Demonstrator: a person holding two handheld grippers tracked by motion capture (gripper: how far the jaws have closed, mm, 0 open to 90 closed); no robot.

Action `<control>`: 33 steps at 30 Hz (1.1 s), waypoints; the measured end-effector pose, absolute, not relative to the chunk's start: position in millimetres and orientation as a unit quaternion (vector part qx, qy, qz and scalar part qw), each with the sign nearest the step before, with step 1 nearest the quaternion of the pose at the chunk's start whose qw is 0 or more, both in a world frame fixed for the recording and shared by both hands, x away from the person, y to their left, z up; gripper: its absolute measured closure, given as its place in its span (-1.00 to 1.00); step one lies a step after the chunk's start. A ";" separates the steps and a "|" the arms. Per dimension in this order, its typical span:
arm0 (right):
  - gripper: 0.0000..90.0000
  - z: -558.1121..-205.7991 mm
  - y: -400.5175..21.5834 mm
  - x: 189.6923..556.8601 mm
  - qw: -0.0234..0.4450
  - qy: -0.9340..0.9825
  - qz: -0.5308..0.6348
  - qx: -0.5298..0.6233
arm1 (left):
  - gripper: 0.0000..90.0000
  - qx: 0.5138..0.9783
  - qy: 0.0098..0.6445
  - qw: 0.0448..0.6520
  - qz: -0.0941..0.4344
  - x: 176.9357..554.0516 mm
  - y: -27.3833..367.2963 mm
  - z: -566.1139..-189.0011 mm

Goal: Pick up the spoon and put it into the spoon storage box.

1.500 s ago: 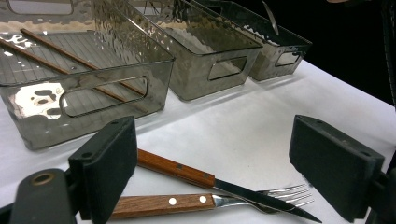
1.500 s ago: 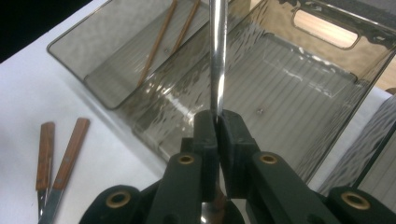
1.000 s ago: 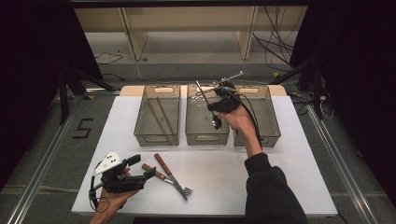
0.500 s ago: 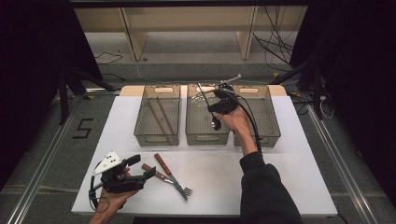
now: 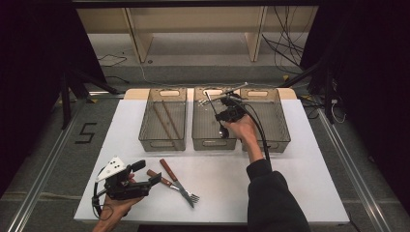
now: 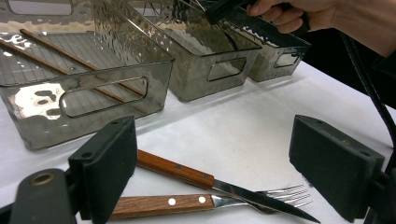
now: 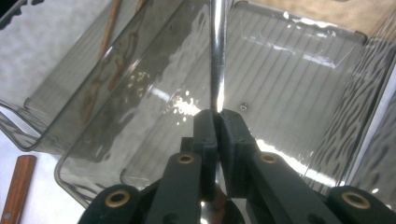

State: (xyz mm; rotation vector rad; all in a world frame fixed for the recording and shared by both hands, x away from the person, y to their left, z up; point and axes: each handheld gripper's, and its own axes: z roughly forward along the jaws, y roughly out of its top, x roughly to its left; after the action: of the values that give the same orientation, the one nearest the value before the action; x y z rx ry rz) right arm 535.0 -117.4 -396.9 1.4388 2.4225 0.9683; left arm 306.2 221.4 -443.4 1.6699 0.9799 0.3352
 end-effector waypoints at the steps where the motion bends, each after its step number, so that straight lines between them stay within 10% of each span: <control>1: 0.91 -398.1 -117.5 535.0 0.080 0.811 0.323 0.482 | -0.67 0.707 0.415 0.555 0.142 306.2 221.4 -443.4; 9: 0.88 -402.9 -117.1 535.8 0.072 0.810 0.318 0.488 | -0.67 0.707 0.415 0.555 0.142 306.2 221.2 -443.4; 33: -0.14 -368.5 -127.3 486.8 0.088 0.809 0.386 0.435 | -0.67 0.702 0.424 0.554 0.145 307.5 225.1 -444.0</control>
State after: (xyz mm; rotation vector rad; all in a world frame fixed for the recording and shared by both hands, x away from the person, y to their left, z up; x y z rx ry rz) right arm 486.8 -127.3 -368.5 1.2944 2.4067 1.1498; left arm 307.5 225.1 -444.0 1.6577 1.0012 0.3421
